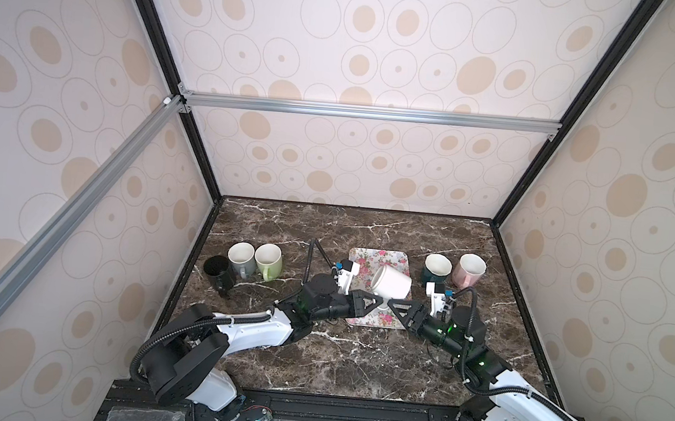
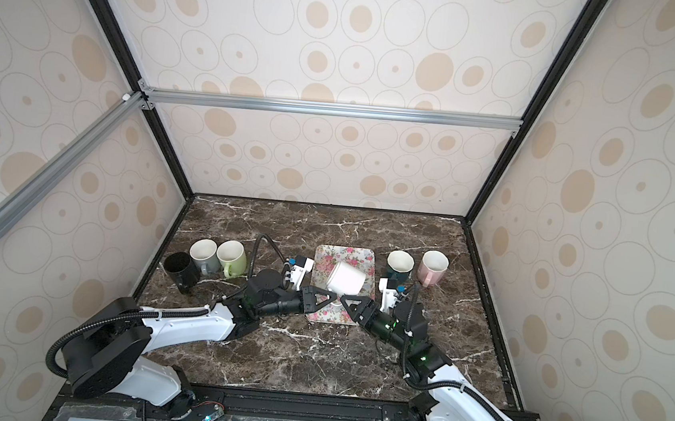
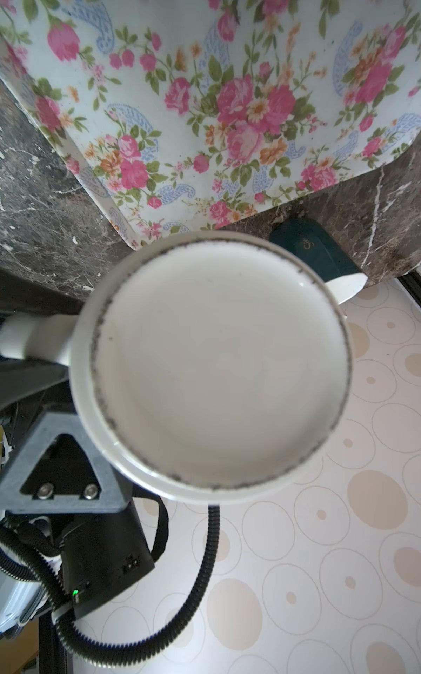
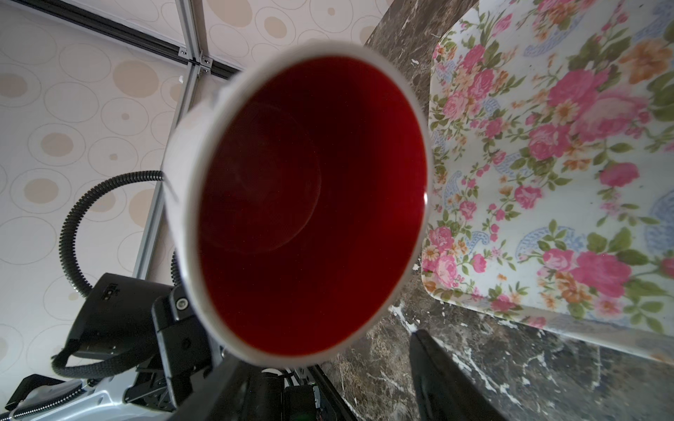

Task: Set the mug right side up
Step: 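Grasp the white mug's handle with the right gripper beside the left gripper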

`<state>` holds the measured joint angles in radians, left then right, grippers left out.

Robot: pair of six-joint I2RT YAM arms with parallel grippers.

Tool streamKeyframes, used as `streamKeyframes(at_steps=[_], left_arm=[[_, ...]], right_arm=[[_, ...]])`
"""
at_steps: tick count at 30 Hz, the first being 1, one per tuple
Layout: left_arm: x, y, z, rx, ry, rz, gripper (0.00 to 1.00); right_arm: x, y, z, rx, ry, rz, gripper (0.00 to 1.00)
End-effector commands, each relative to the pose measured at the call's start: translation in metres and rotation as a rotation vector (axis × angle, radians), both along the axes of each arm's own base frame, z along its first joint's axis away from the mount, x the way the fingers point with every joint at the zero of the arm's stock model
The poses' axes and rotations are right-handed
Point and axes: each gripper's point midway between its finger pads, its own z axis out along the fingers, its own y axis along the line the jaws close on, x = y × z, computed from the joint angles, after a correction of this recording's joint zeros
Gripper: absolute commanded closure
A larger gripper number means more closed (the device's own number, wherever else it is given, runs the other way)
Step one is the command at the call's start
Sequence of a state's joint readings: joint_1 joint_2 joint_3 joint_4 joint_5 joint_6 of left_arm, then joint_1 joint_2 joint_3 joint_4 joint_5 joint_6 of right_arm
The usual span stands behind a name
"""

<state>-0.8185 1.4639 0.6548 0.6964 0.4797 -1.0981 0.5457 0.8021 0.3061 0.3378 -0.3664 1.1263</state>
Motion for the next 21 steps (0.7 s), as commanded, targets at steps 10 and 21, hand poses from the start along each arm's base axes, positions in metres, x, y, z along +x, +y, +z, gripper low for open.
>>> streamKeyframes(at_steps=[10, 21], left_arm=[[-0.007, -0.028, 0.072, -0.241, -0.11, -0.074, 1.0], [-0.015, -0.032, 0.07, -0.29, -0.073, -0.1, 1.0]], right_arm=[[0.002, 0.004, 0.025, 0.03, -0.053, 0.001, 0.35], [0.002, 0.003, 0.037, 0.054, -0.116, -0.001, 0.44]])
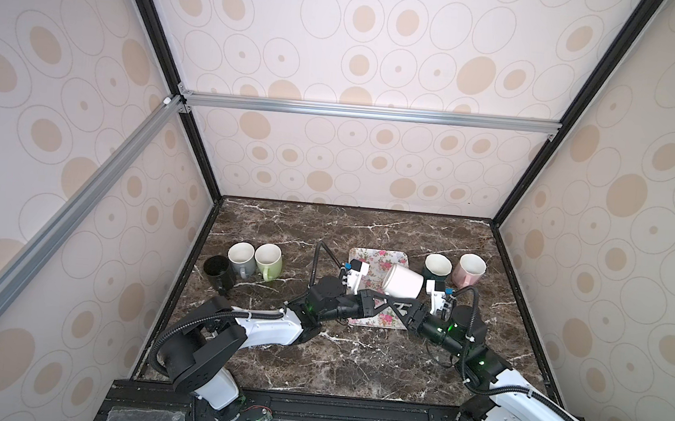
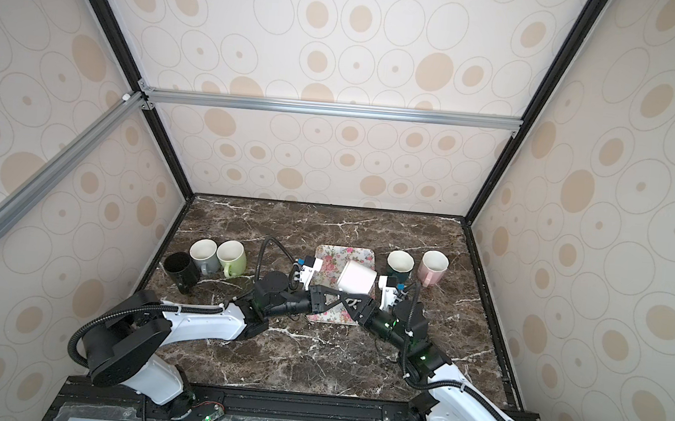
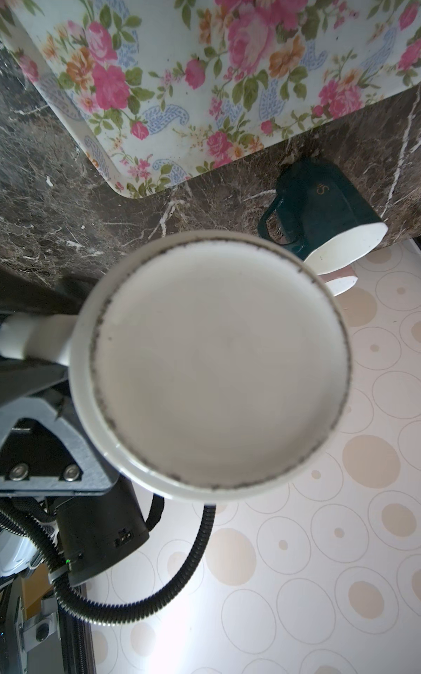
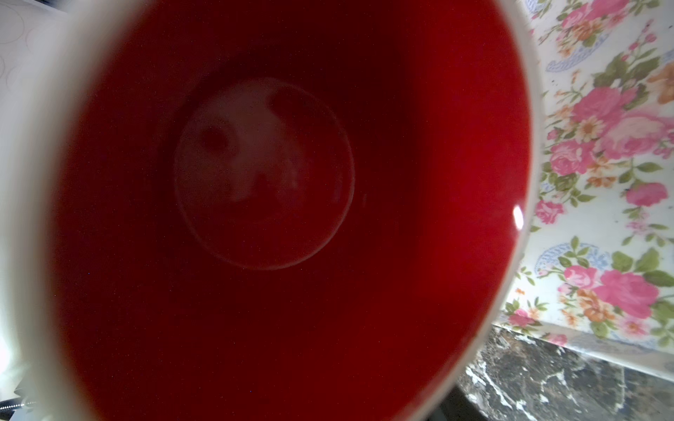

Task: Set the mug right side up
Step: 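Grasp the white mug's handle with the right gripper beside the left gripper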

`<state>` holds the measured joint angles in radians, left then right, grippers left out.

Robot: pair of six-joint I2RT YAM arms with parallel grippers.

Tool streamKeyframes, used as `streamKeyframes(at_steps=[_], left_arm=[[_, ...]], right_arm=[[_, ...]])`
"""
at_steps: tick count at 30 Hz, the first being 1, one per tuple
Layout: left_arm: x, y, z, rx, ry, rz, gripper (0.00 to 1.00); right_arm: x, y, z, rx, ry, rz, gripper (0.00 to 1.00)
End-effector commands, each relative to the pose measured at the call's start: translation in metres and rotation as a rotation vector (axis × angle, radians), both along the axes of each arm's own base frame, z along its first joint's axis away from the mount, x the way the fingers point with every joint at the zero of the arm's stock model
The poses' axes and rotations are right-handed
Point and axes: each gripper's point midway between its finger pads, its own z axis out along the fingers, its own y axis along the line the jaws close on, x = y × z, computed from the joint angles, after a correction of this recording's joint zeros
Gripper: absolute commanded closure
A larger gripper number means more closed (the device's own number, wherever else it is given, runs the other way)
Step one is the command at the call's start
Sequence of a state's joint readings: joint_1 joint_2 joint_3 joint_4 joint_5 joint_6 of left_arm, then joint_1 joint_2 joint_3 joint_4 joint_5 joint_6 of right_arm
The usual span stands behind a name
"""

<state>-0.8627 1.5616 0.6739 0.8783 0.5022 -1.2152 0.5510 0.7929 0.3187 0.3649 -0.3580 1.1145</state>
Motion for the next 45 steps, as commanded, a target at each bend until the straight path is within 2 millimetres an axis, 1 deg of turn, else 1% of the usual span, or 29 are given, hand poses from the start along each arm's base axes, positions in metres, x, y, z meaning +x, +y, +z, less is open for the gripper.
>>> streamKeyframes(at_steps=[1, 3, 7, 11, 15, 19, 23, 24, 25, 26, 29, 31, 34, 36, 44, 45], left_arm=[[-0.008, -0.006, 0.061, -0.189, -0.112, -0.042, 1.0], [-0.009, -0.006, 0.061, -0.197, -0.11, -0.051, 1.0], [-0.011, -0.009, 0.056, -0.174, -0.111, -0.067, 1.0], [-0.013, -0.006, 0.052, -0.163, -0.106, -0.064, 1.0], [-0.014, -0.004, 0.05, -0.158, -0.107, -0.06, 1.0], [-0.013, -0.003, 0.048, -0.146, -0.108, -0.055, 1.0], [-0.014, -0.002, 0.049, -0.139, -0.115, -0.053, 1.0], [-0.013, -0.002, 0.049, -0.136, -0.116, -0.051, 1.0], [-0.012, -0.001, 0.048, -0.131, -0.118, -0.046, 1.0], [-0.013, -0.001, 0.048, -0.124, -0.121, -0.045, 1.0], [-0.009, 0.0, 0.044, -0.058, -0.152, -0.026, 1.0], [-0.006, 0.003, 0.04, -0.015, -0.163, -0.003, 1.0], [-0.008, 0.007, 0.042, 0.011, -0.184, 0.002, 1.0], [-0.003, 0.01, 0.042, 0.025, -0.191, 0.033, 1.0], [-0.005, 0.01, 0.041, 0.011, -0.181, 0.026, 1.0], [-0.004, 0.01, 0.041, 0.01, -0.182, 0.03, 0.98]], right_arm=[[0.0, 0.001, 0.023, 0.038, -0.072, -0.005, 0.46], [0.0, -0.001, 0.027, 0.045, -0.087, -0.013, 0.49], [-0.001, -0.003, 0.033, 0.032, -0.11, -0.014, 0.59], [-0.003, -0.003, 0.037, 0.034, -0.124, -0.012, 0.66], [-0.002, -0.006, 0.035, 0.027, -0.12, -0.025, 0.71], [-0.002, -0.005, 0.035, 0.028, -0.119, -0.02, 0.72], [-0.002, -0.005, 0.034, 0.026, -0.115, -0.022, 0.77], [-0.002, -0.005, 0.034, 0.026, -0.114, -0.025, 0.8], [-0.002, -0.006, 0.033, 0.024, -0.115, -0.027, 0.87], [-0.002, -0.006, 0.033, 0.022, -0.113, -0.028, 0.9], [-0.002, -0.007, 0.03, 0.009, -0.108, -0.033, 0.91], [-0.002, -0.008, 0.028, 0.003, -0.102, -0.036, 0.96], [0.0, -0.008, 0.025, -0.002, -0.095, -0.046, 1.0], [0.001, -0.008, 0.024, 0.001, -0.083, -0.05, 1.0], [0.006, -0.003, 0.025, 0.006, -0.072, -0.045, 1.0], [0.007, -0.004, 0.025, 0.004, -0.072, -0.048, 1.0]])
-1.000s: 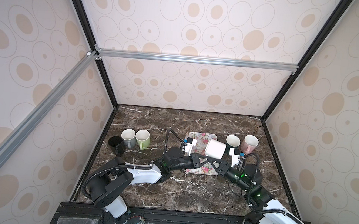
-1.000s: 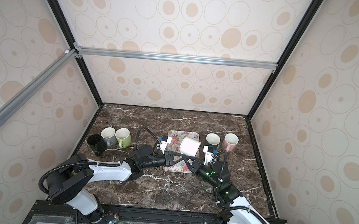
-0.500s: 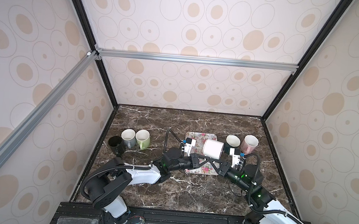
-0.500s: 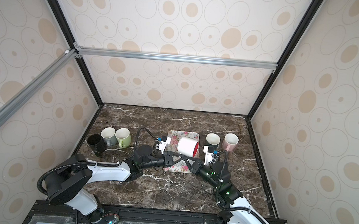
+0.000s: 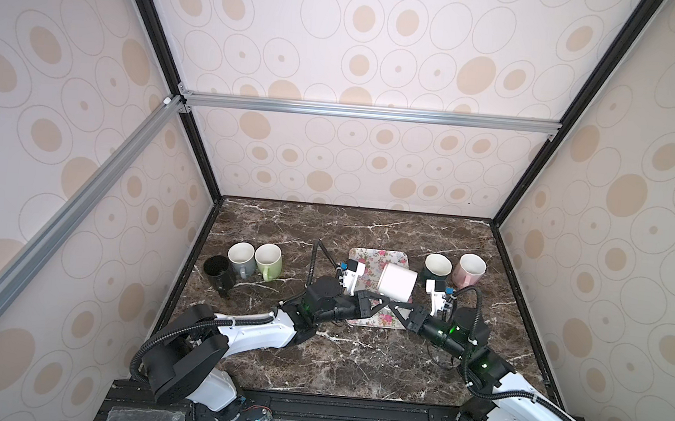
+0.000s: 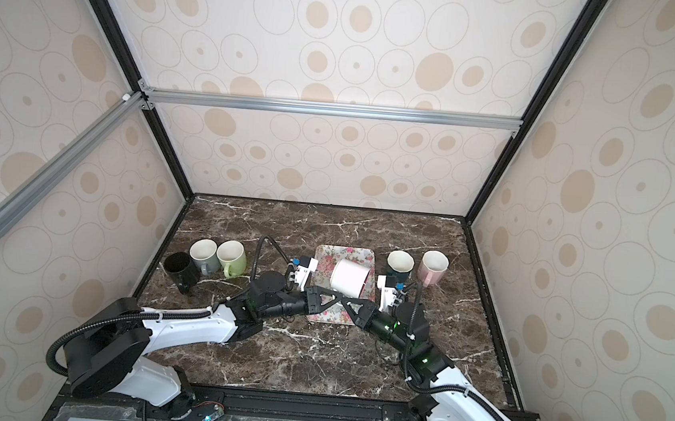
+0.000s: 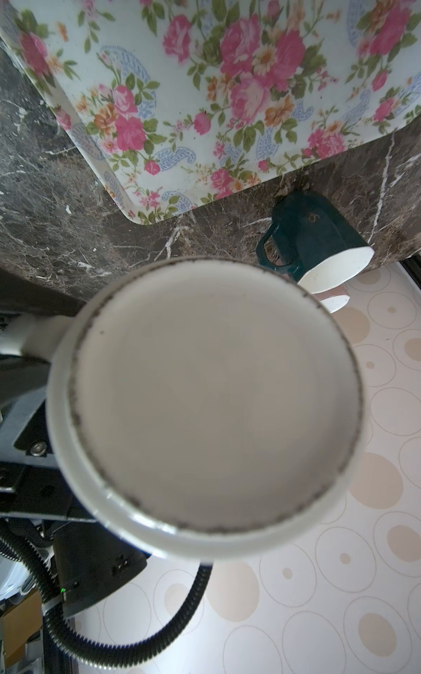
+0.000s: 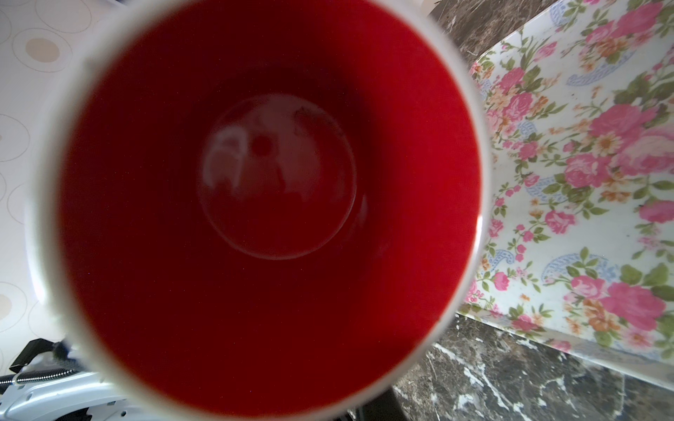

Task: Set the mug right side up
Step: 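Grasp the white mug's handle with the right gripper beside the left gripper, then open the left gripper and draw it back while the right holds the mug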

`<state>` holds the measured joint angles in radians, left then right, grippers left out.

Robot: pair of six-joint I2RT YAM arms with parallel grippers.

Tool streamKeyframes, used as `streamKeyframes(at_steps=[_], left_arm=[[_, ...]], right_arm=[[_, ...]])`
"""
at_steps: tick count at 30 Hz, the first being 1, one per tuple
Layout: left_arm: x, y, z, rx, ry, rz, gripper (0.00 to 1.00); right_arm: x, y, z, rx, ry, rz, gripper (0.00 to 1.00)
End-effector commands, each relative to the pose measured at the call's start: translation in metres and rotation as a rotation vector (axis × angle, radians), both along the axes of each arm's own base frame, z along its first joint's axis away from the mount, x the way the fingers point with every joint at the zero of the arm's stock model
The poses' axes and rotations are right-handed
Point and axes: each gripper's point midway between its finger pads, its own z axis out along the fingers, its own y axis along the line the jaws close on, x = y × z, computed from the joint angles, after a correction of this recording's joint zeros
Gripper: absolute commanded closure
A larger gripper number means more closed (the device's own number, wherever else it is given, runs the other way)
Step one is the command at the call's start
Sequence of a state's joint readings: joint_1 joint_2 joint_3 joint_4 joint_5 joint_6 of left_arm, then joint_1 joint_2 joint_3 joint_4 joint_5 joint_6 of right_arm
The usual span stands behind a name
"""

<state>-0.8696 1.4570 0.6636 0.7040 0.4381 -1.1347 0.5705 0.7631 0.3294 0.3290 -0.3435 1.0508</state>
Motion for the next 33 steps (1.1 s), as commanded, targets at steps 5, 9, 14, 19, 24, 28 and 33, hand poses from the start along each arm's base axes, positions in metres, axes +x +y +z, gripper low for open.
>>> streamKeyframes(at_steps=[5, 9, 14, 19, 24, 28, 33], left_arm=[[0.004, 0.001, 0.041, -0.06, -0.159, 0.013, 0.24], [0.014, 0.007, 0.041, -0.045, -0.169, 0.041, 0.02], [0.017, 0.01, 0.035, -0.024, -0.168, 0.046, 0.02], [0.017, 0.013, 0.024, -0.026, -0.145, 0.051, 0.02], [0.017, 0.016, 0.021, -0.023, -0.147, 0.059, 0.02], [0.027, 0.027, 0.008, 0.015, -0.142, 0.12, 0.02], [0.04, 0.04, -0.017, 0.074, -0.12, 0.151, 0.02]], right_arm=[[0.013, -0.008, 0.013, 0.026, -0.005, -0.084, 1.0], [0.014, -0.018, -0.003, 0.016, 0.039, -0.142, 1.0], [0.012, -0.021, -0.013, -0.009, 0.056, -0.152, 1.0], [0.011, -0.024, -0.017, -0.027, 0.063, -0.159, 1.0], [0.007, -0.031, -0.022, -0.083, 0.069, -0.174, 1.0], [0.004, -0.042, -0.027, -0.169, 0.075, -0.2, 1.0], [-0.001, -0.056, -0.021, -0.264, 0.047, -0.224, 1.0]])
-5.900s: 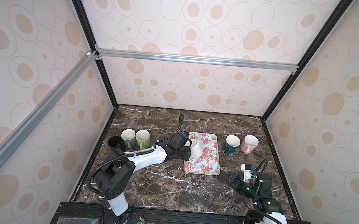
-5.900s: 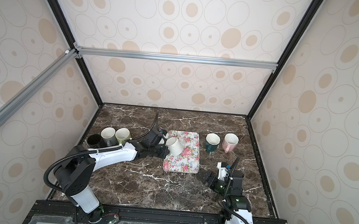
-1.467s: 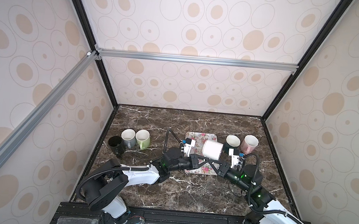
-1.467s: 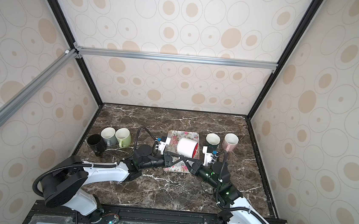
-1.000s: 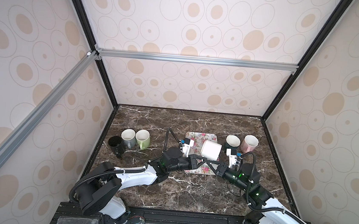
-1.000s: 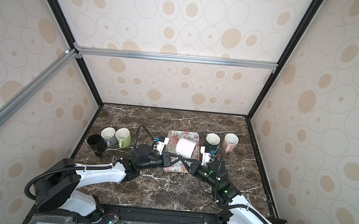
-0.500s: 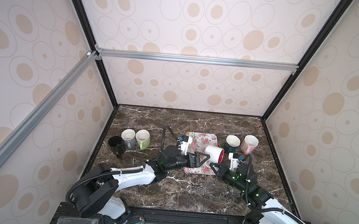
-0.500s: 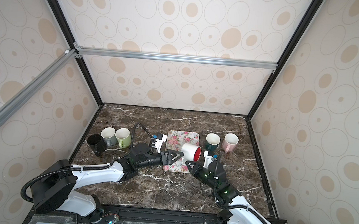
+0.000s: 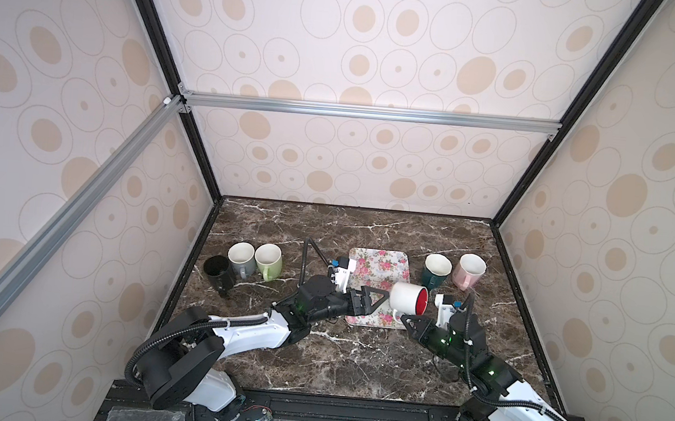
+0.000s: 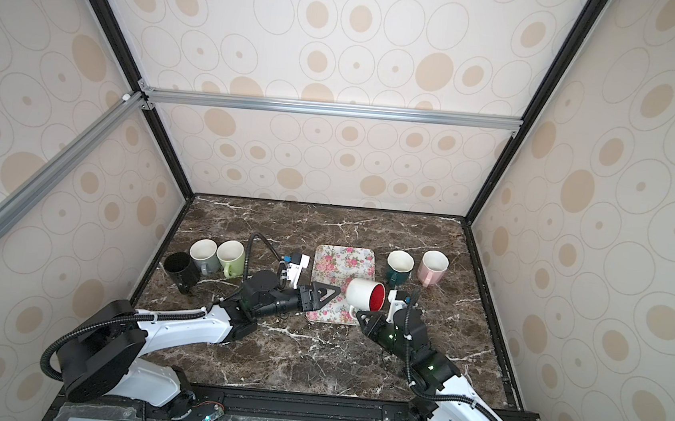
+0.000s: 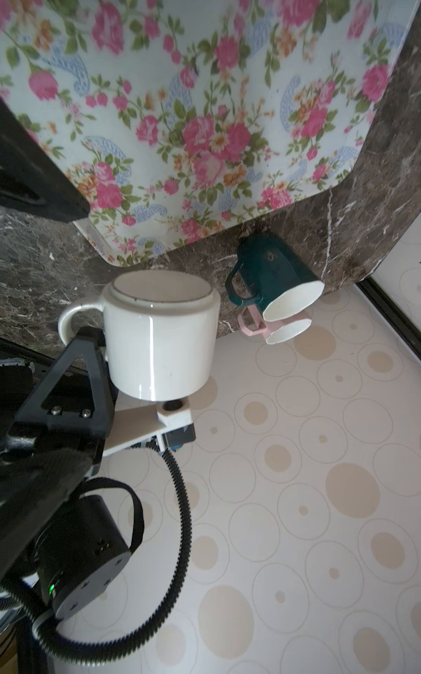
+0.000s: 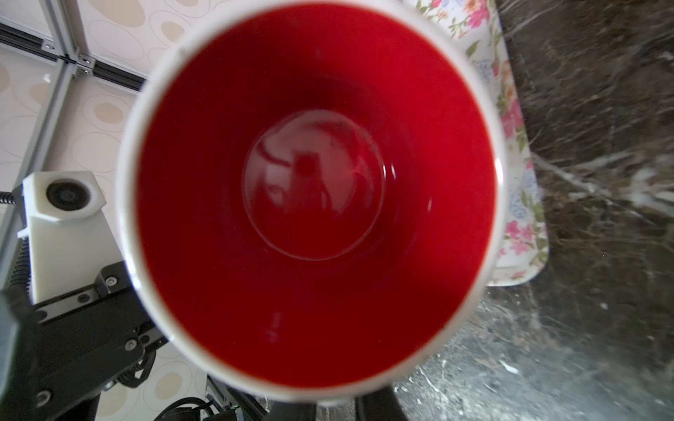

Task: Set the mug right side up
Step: 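Open the left gripper and draw it back while the right holds the mug, then rotate the white mug upright with the right gripper and carry it past the pink mug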

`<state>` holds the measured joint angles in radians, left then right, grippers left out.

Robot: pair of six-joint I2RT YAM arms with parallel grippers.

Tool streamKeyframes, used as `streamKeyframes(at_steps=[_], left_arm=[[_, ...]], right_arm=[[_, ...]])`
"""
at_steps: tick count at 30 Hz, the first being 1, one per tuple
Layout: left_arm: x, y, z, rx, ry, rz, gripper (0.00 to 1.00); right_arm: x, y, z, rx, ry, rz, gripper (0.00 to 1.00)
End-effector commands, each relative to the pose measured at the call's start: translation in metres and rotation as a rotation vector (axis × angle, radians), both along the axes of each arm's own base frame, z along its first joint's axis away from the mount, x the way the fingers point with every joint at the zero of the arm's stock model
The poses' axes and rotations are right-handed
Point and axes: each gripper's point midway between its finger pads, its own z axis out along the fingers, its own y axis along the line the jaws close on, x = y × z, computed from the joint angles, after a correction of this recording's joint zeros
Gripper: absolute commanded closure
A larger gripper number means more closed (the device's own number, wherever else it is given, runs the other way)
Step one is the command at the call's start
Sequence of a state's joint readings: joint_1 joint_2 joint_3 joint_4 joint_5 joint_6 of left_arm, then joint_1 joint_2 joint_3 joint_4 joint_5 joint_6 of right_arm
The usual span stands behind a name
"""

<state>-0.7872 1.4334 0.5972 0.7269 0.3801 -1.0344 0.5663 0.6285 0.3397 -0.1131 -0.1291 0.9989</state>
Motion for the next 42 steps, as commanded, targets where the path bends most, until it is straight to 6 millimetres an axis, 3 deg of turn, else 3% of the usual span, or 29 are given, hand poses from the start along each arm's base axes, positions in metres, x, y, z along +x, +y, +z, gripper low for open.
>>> streamKeyframes(at_steps=[1, 13, 17, 21, 29, 37, 42], left_arm=[[0.013, 0.007, -0.006, 0.034, -0.036, 0.032, 0.02], [0.044, 0.017, -0.046, 0.319, -0.07, 0.117, 0.02], [0.058, 0.03, -0.066, 0.442, -0.033, 0.166, 0.02], [0.069, 0.038, -0.073, 0.515, -0.04, 0.205, 0.02], [0.079, 0.041, -0.099, 0.674, -0.012, 0.193, 0.02], [0.089, 0.043, -0.111, 0.764, -0.011, 0.196, 0.02], [0.091, 0.046, -0.112, 0.789, -0.019, 0.203, 0.02]], right_arm=[[0.007, -0.009, 0.042, -0.041, -0.132, -0.023, 1.0], [0.004, -0.029, 0.046, -0.142, -0.15, -0.071, 1.0], [0.003, -0.037, 0.051, -0.173, -0.16, -0.09, 1.0], [0.002, -0.044, 0.055, -0.211, -0.167, -0.109, 1.0], [0.002, -0.067, 0.059, -0.373, -0.134, -0.158, 1.0], [-0.004, -0.124, 0.084, -0.682, -0.109, -0.304, 1.0], [-0.006, -0.148, 0.097, -0.808, -0.111, -0.369, 1.0]])
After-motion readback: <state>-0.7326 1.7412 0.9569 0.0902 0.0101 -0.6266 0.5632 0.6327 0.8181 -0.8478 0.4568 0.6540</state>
